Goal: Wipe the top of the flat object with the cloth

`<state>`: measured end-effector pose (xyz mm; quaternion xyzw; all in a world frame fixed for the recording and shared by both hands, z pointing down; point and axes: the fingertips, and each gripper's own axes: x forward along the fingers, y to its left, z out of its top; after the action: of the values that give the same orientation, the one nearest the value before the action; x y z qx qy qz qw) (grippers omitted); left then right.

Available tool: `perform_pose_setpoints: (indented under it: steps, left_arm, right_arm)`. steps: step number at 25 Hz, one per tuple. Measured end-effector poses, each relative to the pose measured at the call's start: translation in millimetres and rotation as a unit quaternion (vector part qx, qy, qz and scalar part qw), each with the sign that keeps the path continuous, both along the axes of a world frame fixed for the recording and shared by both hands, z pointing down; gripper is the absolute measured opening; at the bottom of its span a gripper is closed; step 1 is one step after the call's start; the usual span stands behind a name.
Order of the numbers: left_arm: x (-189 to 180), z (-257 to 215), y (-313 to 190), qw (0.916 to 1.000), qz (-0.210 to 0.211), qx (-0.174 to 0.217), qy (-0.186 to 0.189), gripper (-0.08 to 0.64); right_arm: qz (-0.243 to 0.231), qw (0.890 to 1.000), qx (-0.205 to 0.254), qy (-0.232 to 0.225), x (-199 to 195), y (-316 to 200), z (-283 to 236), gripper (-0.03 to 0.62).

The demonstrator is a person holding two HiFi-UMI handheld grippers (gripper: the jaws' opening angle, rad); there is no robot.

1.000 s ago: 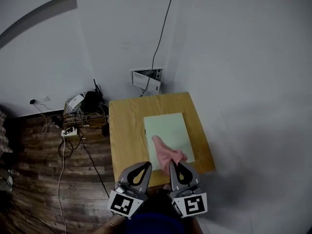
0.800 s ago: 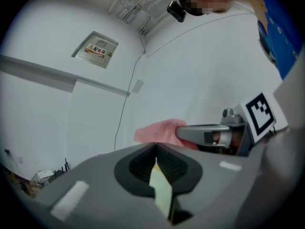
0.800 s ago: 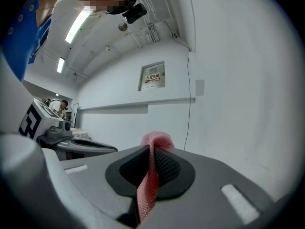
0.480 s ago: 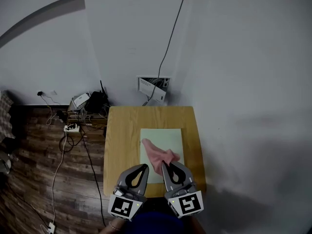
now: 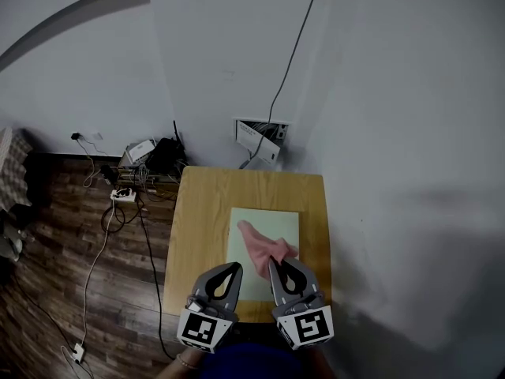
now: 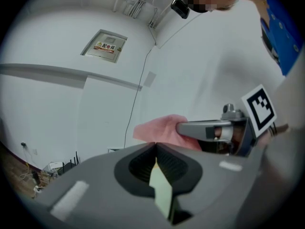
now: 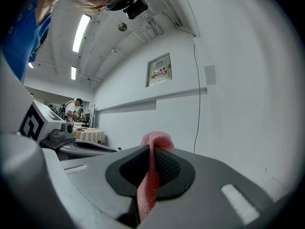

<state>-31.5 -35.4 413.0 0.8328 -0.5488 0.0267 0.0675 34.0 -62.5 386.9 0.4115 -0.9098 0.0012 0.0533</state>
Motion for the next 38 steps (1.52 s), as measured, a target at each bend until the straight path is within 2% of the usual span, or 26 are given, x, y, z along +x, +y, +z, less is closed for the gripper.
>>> perform_pose_setpoints:
  steps: [5,12,24,25,27,33,38]
  left_arm:
    - [-14,14,-12,0.9998,0.013,-0.008,-0.013,0.005]
    - [-28,34,-19,0.9992,0.021,-0.030,-0.014,0.005]
    - [-44,87,-34,0.9950,0.033,-0.091,-0.023,0.005]
    - [-44,93,-35,0.9942,0.035,-0.098,-0.024,0.006]
    - [-42,106,-38,0.9922,0.041,-0.116,-0.024,0.062]
    - [-39,145,-44,0.9853,0.055,-0.155,-0.047,0.071]
    - [-28,189,-37,0.9737,0.077,-0.203,-0.069,0.081]
  right_arm:
    - [0.015,1.000,-0.004,-0.006,-10,-10,5,0.017]
    - [0.027,1.000,-0.011,0.009,-21,-16,12,0.017]
    - [0.048,0.998,-0.021,0.041,-28,-48,38,0.018]
    - [0.048,0.998,-0.023,0.044,-27,-53,42,0.017]
    - [0.047,0.997,-0.026,0.048,-28,-63,48,0.017]
    - [0.035,0.996,-0.048,0.062,-41,-93,72,0.017]
    - [0.019,0.994,-0.077,0.079,-57,-114,104,0.017]
